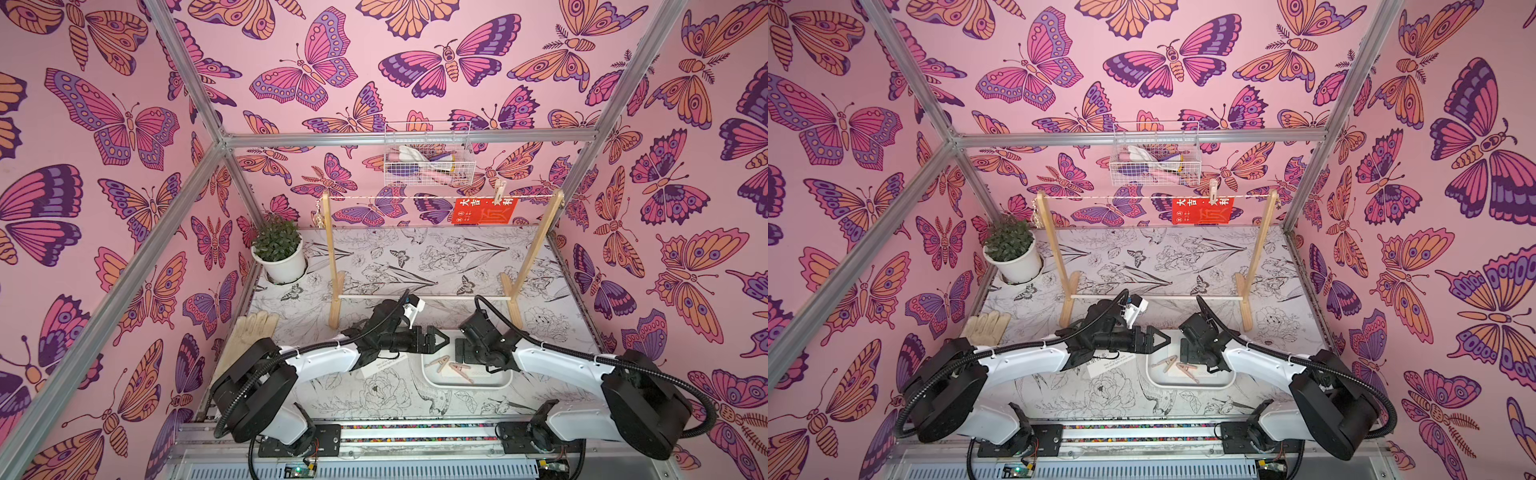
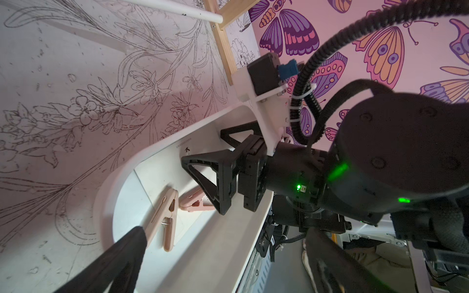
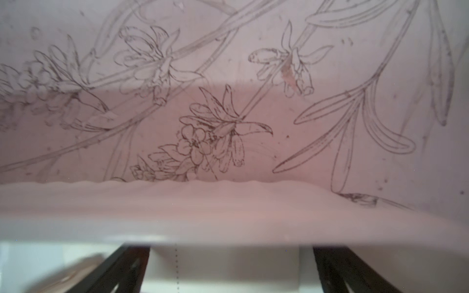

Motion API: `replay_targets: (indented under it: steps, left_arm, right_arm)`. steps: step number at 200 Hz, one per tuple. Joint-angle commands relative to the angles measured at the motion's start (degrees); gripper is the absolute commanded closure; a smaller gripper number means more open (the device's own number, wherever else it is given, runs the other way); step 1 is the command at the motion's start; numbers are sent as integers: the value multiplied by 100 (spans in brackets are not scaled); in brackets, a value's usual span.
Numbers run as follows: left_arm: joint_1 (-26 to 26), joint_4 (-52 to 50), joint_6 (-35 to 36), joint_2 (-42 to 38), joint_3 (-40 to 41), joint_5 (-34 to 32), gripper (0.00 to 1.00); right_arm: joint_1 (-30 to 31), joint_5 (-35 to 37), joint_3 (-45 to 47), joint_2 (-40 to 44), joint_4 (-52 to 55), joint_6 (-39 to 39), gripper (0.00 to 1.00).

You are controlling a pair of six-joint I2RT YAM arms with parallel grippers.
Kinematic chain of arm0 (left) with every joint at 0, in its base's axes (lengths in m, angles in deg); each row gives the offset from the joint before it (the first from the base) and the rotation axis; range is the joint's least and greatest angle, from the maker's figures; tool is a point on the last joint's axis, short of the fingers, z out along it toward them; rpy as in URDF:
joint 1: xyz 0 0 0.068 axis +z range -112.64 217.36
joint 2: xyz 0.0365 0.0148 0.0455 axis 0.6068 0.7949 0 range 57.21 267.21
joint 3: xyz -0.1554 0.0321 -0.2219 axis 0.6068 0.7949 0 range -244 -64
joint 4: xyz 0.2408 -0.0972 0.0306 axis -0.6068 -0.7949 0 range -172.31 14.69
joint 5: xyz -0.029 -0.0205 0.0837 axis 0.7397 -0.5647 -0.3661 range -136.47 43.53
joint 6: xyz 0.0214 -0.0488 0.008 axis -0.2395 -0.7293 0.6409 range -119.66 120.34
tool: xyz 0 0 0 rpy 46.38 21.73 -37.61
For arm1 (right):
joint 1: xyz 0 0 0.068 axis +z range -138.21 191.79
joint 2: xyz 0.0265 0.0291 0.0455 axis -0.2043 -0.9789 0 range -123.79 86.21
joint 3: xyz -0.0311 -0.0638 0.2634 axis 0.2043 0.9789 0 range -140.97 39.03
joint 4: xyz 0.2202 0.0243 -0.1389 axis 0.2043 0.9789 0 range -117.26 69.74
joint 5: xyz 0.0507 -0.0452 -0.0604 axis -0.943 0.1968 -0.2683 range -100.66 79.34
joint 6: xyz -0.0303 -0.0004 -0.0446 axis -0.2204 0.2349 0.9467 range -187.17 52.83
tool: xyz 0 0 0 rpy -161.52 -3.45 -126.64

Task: Remove the postcards from the strings
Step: Pick up the postcard from the storage box.

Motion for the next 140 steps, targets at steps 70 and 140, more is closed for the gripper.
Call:
replay_targets:
  steps: [70,140]
  left_arm:
    - [-38,100,-46,79,-16,20,0]
    - [-88,102,-54,98,-30,-30,0]
  right_arm:
    - [-45,-1495,594,977,-566,188,5]
    - [-81,-1838,851,1741,-689,208,22]
